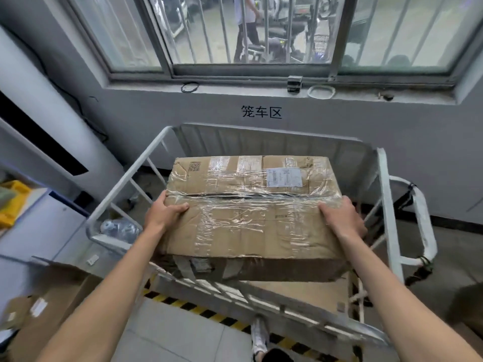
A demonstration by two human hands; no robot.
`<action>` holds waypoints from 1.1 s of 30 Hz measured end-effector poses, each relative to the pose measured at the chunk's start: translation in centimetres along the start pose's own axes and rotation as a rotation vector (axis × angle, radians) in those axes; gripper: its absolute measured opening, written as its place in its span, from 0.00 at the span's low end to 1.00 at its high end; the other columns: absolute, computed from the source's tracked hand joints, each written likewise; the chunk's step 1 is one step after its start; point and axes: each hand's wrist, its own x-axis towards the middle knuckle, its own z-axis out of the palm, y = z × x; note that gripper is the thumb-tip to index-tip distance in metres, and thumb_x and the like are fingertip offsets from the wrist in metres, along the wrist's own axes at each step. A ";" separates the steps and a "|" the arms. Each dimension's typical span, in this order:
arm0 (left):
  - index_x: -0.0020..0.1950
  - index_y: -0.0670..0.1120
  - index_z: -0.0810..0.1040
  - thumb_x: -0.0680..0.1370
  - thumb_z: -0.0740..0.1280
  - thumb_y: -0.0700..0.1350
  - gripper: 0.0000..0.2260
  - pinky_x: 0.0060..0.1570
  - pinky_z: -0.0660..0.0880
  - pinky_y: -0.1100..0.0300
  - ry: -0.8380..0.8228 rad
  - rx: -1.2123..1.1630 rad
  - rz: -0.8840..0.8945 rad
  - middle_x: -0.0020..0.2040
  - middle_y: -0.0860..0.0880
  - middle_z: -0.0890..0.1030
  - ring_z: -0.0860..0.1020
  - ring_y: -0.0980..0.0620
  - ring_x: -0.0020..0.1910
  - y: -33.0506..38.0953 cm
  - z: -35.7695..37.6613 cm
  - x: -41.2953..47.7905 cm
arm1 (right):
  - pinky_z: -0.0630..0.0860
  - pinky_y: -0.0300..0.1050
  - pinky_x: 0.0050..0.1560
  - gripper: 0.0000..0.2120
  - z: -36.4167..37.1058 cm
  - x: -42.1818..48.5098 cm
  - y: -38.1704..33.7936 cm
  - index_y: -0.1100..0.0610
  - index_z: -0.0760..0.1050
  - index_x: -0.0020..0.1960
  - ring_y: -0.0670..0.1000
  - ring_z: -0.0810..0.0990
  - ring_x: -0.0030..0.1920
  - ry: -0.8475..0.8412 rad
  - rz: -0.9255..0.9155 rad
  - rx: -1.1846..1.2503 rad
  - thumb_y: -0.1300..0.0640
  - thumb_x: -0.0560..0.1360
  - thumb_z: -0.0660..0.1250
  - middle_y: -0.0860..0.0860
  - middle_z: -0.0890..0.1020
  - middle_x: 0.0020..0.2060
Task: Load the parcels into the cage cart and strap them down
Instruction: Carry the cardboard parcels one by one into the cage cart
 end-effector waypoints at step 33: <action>0.74 0.52 0.64 0.66 0.78 0.59 0.41 0.63 0.74 0.42 -0.487 0.358 -0.224 0.68 0.44 0.75 0.78 0.41 0.60 -39.1 11.2 51.8 | 0.70 0.55 0.67 0.40 56.7 11.4 1.7 0.50 0.57 0.78 0.57 0.72 0.69 -0.168 0.520 0.132 0.50 0.74 0.75 0.52 0.72 0.71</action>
